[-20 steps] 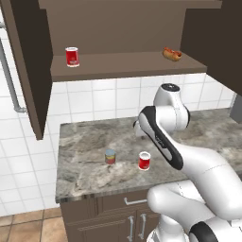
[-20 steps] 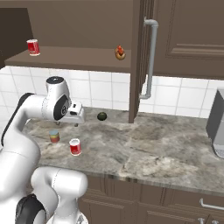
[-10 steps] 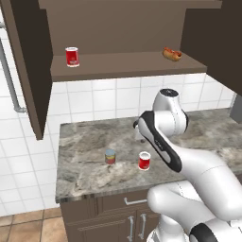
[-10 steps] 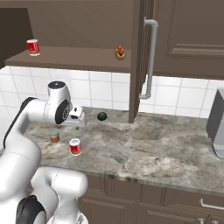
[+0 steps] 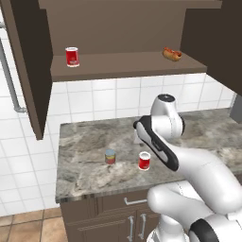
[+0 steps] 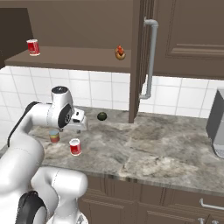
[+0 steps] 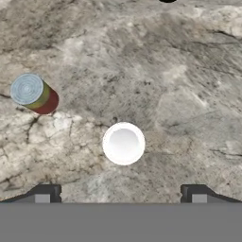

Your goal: Pick the cans from the counter and place them in their designated side in the cabinet.

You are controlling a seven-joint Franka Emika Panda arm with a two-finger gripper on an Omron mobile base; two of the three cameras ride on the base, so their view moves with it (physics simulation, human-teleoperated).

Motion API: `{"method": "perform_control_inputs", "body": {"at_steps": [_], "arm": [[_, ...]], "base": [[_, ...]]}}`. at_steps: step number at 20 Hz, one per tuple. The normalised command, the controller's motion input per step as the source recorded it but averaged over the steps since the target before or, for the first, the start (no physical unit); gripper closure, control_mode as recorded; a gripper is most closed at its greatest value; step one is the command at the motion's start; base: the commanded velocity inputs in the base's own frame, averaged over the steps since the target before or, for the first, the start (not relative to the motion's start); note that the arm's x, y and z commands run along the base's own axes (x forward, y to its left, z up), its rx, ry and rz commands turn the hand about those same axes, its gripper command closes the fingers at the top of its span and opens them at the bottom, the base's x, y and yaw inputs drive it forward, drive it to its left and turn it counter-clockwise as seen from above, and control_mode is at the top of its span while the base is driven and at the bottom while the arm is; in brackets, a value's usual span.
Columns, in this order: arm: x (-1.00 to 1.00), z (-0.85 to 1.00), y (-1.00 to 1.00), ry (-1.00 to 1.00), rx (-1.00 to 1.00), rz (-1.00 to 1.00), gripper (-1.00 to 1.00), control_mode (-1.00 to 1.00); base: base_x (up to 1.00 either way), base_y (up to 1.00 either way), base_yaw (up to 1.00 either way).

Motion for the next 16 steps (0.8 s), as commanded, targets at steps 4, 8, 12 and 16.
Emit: {"method": "perform_control_inputs", "body": {"at_steps": [4, 8, 12, 16], "arm": [[0.14, -0.21, 0.0, 0.04, 0.0, 0.0, -1.0, -1.0], [0.1, -0.2, 0.0, 0.02, 0.0, 0.0, -1.0, -1.0], [0.09, -0.2, 0.0, 0.02, 0.0, 0.0, -1.0, -1.0], [0.03, -0.2, 0.0, 0.02, 0.0, 0.0, -1.0, -1.0]], "base": [[0.0, 0.0, 0.0], [0.0, 0.0, 0.0], [0.0, 0.0, 0.0], [0.0, 0.0, 0.0]]}}
